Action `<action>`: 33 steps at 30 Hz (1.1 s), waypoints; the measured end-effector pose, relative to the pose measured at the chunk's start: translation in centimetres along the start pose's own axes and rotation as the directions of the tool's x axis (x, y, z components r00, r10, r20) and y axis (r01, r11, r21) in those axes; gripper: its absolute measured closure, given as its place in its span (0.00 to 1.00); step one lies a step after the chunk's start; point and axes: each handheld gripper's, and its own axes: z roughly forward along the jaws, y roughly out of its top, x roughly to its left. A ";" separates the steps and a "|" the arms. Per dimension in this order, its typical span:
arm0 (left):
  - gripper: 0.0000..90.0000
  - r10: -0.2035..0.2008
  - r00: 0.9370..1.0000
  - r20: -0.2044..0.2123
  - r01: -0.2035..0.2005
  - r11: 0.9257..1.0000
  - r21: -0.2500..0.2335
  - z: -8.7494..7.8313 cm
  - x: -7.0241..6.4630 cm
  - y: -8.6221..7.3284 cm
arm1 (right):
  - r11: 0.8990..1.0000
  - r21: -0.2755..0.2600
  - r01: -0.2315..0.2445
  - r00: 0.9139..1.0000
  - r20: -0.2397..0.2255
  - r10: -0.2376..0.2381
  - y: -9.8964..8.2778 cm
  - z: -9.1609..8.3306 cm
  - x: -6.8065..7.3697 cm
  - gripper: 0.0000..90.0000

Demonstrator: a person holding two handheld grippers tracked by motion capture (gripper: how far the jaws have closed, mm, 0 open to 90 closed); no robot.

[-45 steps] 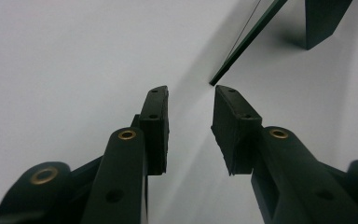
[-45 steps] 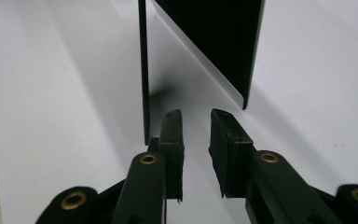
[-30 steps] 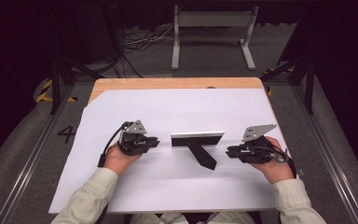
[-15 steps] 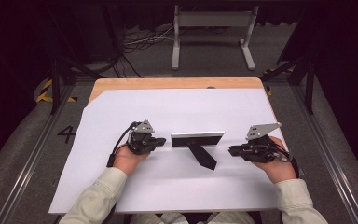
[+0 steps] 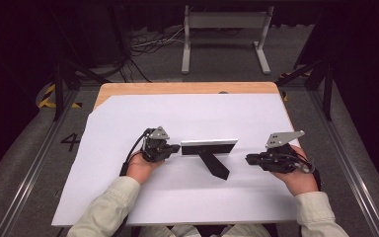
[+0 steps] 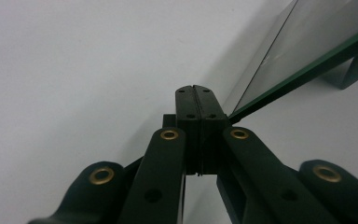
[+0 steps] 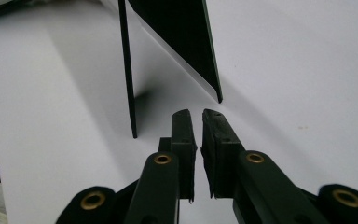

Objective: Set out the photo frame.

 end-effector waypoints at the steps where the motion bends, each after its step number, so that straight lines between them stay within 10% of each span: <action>1: 1.00 0.003 1.000 -0.002 -0.003 1.000 0.001 0.2 -0.1 0.0 | 1.000 0.000 -0.004 1.000 0.002 0.004 -0.1 -0.1 0.0 0.92; 18: 1.00 -0.012 0.998 0.055 0.010 0.999 0.032 1.5 -0.2 0.1 | 0.999 -0.035 -0.032 0.999 0.005 0.032 -0.4 -1.2 0.0 0.92; 33: 1.00 0.077 0.990 0.119 -0.087 0.993 0.081 1.4 -1.6 0.4 | 0.997 -0.053 -0.056 0.998 0.004 0.056 -0.1 -2.0 0.1 0.92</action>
